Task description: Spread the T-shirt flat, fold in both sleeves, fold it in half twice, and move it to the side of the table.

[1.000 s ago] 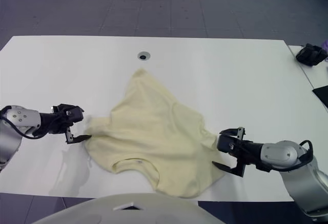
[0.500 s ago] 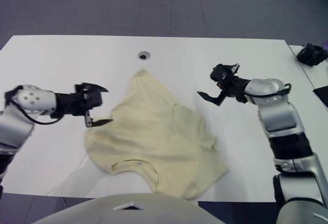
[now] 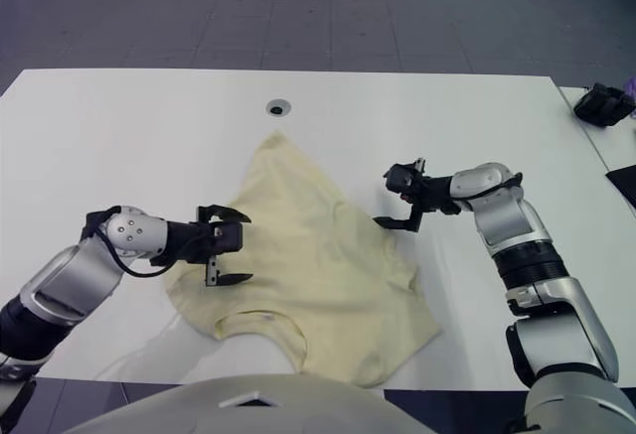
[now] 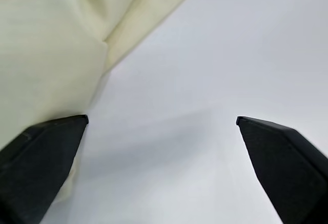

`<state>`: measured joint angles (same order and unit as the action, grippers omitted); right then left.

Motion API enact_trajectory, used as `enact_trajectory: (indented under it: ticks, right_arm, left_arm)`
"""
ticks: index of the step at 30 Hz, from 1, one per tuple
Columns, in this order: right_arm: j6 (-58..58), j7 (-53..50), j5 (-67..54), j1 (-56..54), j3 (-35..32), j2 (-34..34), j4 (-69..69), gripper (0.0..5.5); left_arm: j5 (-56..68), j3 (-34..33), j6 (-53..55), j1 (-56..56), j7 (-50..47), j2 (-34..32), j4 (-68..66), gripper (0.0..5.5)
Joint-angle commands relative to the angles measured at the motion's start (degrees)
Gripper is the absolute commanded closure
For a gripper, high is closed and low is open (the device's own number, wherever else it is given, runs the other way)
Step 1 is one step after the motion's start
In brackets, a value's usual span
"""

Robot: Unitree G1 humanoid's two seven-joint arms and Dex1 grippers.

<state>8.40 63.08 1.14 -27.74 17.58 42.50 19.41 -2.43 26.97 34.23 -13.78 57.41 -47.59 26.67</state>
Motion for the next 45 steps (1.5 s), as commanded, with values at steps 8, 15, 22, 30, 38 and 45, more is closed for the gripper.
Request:
enact_trajectory:
  ticks: [8,15,22,30,38,45]
  right_arm:
    - [3.47,1.62,-0.63,-1.7,-1.1,-0.95,-9.74,0.11]
    - [5.1,3.3,-0.49,0.84,1.83,-1.84,-15.76,0.11]
    - [3.27,-4.97,1.86,-6.9,-1.47,-5.54,-4.41,0.11]
    - [-3.27,-7.08,5.46,-8.81,0.57,-8.48,7.23,0.11]
    - [-4.91,-5.59,6.34,-7.85,1.07,-9.01,7.94,0.11]
    - [-5.88,-4.02,7.27,-7.03,1.64,-8.72,8.41,0.11]
  left_arm:
    - [-1.96,1.13,0.0,0.53,-0.3,0.04,-1.51,0.1]
    - [-2.5,1.6,0.13,0.69,-0.58,0.06,-1.9,0.1]
    - [-2.55,1.67,-0.78,0.23,0.3,-0.69,-2.62,0.1]
    - [-2.98,2.1,-1.03,-0.21,0.6,-0.79,-2.7,0.1]
    - [-3.52,2.15,-1.39,-0.27,0.82,-0.58,-3.06,0.1]
    - [-3.72,2.21,-1.18,-0.15,0.56,-0.42,-2.95,0.1]
